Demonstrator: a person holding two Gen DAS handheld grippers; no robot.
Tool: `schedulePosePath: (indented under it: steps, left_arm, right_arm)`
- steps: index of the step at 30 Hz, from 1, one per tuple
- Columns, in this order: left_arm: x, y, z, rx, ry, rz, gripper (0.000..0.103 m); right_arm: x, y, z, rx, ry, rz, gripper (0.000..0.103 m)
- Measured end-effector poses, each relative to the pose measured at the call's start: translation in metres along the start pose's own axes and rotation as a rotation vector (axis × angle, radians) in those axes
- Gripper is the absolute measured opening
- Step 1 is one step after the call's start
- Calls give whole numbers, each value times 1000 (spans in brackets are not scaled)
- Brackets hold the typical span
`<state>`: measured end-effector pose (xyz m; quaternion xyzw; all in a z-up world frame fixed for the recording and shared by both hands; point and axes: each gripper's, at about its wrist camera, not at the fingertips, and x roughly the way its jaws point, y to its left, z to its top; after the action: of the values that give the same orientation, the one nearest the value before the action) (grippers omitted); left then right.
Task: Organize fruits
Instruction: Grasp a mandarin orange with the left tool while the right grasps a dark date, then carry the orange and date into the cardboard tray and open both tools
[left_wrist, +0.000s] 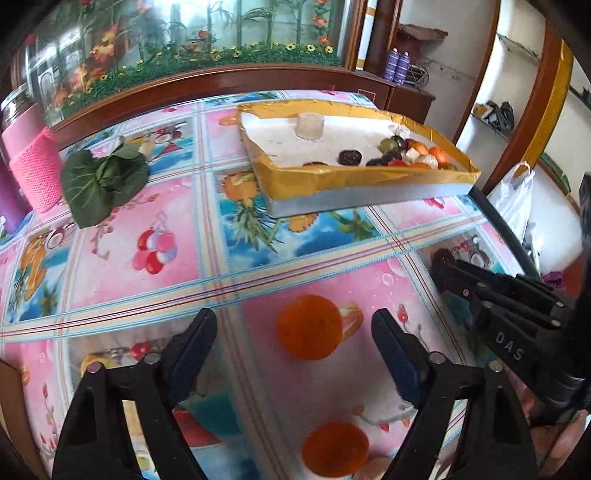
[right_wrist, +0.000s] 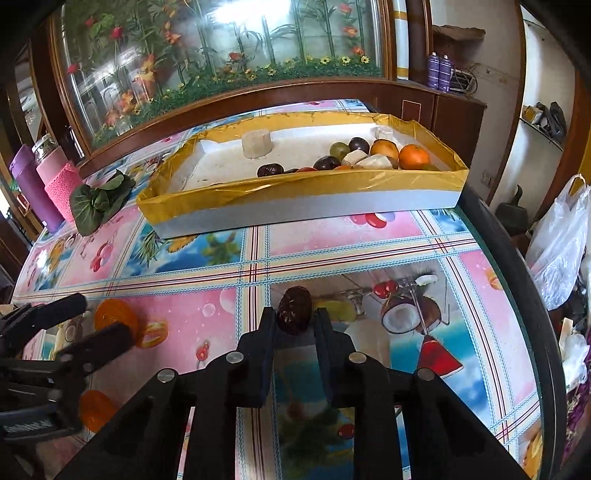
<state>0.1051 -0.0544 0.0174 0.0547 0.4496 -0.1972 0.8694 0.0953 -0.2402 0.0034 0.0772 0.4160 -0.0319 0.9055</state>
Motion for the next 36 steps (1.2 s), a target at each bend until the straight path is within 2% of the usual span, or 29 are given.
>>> schedulePosePath:
  steps: [1, 2, 3, 9, 13, 17, 20, 21, 24, 27, 31, 36]
  left_arm:
    - [4, -4, -1, 15, 9, 13, 50]
    - [2, -9, -2, 43, -9, 58, 41]
    - [1, -11, -3, 45, -1, 43, 32]
    - [-30, -1, -12, 1, -35, 33, 32]
    - [-72, 22, -31, -37, -67, 30, 32]
    - [-125, 66, -58, -109, -107, 51, 32]
    - [-165, 115, -81, -179, -120, 106, 33]
    - [-181, 137, -91, -201, -128, 154, 33]
    - [-211, 194, -117, -264, -120, 267, 33]
    - [-227, 245, -146, -347, -91, 342, 33]
    - [-229, 293, -173, -425, -54, 363, 33]
    - [-213, 318, -167, -441, -27, 323, 33]
  right_arm:
    - [0, -1, 0, 4, -1, 8, 19]
    - [-1, -2, -1, 14, -1, 19, 19]
    - [-1, -2, 0, 20, -1, 28, 19]
    - [-10, -1, 0, 37, -33, 84, 19]
    - [-16, -6, 0, 81, -36, 185, 19]
    - [-20, -8, -1, 122, -34, 276, 19]
    - [-29, 0, -4, 123, -44, 274, 19]
    - [-33, 5, -6, 115, -45, 270, 19]
    - [-50, 34, -17, 59, -45, 275, 19]
    - [-66, 73, -28, 6, -26, 327, 20]
    - [-80, 140, -36, -77, 13, 405, 20]
    - [-88, 231, -51, -194, 68, 481, 20]
